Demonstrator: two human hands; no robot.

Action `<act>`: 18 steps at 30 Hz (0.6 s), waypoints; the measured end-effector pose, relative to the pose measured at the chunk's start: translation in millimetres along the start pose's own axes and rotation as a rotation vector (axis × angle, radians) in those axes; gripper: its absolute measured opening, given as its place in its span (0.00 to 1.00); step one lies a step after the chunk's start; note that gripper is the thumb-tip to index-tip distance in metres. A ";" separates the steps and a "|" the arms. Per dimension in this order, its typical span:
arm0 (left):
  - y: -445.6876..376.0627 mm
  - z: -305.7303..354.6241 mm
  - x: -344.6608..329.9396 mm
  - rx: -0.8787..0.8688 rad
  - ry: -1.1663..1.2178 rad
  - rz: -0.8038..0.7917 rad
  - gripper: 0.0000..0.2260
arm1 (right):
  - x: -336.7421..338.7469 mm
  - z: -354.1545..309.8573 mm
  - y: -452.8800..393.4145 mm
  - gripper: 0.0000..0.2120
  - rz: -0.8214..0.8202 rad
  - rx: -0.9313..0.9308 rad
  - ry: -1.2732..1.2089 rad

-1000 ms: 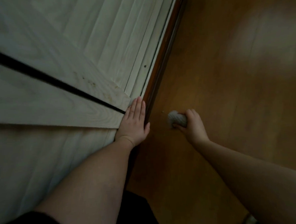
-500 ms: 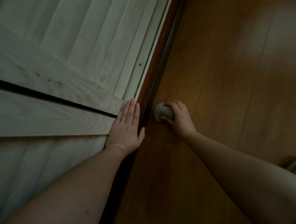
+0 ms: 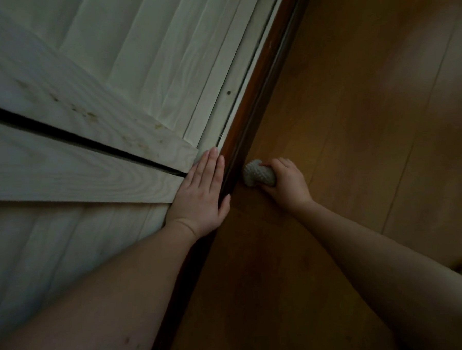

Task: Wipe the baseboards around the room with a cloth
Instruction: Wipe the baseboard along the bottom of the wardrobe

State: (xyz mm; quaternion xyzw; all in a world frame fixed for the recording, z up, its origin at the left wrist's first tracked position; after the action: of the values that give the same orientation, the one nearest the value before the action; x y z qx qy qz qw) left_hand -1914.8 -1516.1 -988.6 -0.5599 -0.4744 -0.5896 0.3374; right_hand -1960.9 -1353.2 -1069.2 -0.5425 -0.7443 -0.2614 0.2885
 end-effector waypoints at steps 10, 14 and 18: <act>-0.2 -0.4 -0.8 -0.003 -0.010 0.001 0.35 | -36.3 -29.9 37.4 0.23 -0.046 0.064 -0.112; 0.1 -1.2 -3.2 -0.005 -0.004 -0.012 0.35 | -33.4 -31.0 16.4 0.20 -0.064 0.090 -0.081; 1.0 -1.2 -2.2 -0.007 0.014 0.006 0.37 | -19.1 -20.2 -16.5 0.19 -0.169 0.174 0.000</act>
State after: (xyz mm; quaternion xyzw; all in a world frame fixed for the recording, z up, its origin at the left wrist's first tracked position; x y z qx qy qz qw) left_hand -1913.9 -1517.9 -990.5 -0.5584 -0.4681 -0.5942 0.3406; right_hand -1969.1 -1384.5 -1070.1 -0.4508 -0.8073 -0.2192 0.3114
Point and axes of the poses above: each hand's wrist, its own y-axis away from the middle knuckle, its own x-axis out of the back of the hand, z = x × y, the point moved 9 cm from there along -y, towards the middle knuckle, and after that the axes turned 3 degrees about y, right-handed, at the moved point
